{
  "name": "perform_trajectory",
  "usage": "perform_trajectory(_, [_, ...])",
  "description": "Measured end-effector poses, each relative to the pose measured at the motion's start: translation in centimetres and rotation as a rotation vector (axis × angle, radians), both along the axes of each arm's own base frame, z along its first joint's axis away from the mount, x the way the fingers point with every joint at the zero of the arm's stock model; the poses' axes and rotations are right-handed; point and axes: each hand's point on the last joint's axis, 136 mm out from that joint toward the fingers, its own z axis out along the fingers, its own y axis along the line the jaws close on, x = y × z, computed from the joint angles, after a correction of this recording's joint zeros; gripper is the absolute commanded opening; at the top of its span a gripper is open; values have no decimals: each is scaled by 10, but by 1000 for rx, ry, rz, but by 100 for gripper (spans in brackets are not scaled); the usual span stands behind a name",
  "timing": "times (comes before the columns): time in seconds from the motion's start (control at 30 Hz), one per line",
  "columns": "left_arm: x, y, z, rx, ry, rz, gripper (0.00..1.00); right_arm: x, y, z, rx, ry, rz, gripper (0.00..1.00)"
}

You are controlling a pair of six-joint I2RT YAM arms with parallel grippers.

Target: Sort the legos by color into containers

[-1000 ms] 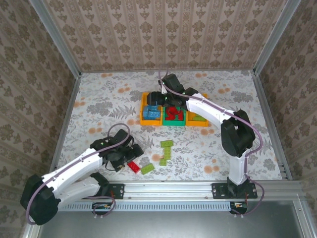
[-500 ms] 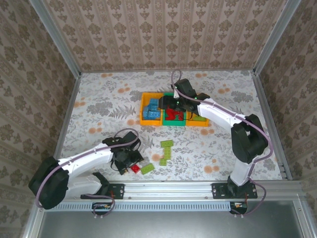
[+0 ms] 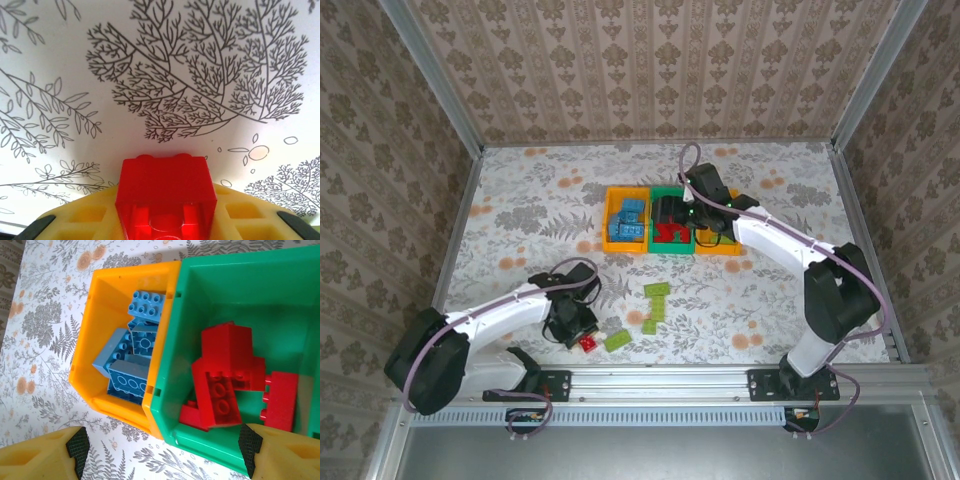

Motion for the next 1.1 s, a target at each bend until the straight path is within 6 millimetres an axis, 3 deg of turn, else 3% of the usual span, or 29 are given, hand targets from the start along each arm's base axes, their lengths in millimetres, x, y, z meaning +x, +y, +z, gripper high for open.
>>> perform_trajectory(0.13, [29,-1,8,-13,-96,3,34,-11,-11,-2,-27,-8,-9,83])
perform_trajectory(0.27, [76,-18,41,-50,-237,-45,34,-26,-27,-6,-65,-9,-35,83])
perform_trajectory(0.5, [183,-93,129,-142,-518,-285,36,-67,-61,-24,-120,3,-76,81])
perform_trajectory(0.67, [251,-155,171,-204,-677,-487,36,-103,-85,-55,-144,71,-122,79])
perform_trajectory(0.77, [276,-191,175,-249,-722,-591,37,-123,-96,-75,-147,124,-155,79])
perform_trajectory(0.87, [294,-224,166,-293,-737,-677,37,-135,-104,-84,-139,154,-188,79])
perform_trajectory(0.97, [309,-252,152,-330,-735,-740,37,-140,-107,-83,-127,158,-212,79])
perform_trajectory(1.1, [319,-271,133,-356,-716,-780,42,-139,-109,-73,-104,134,-233,79])
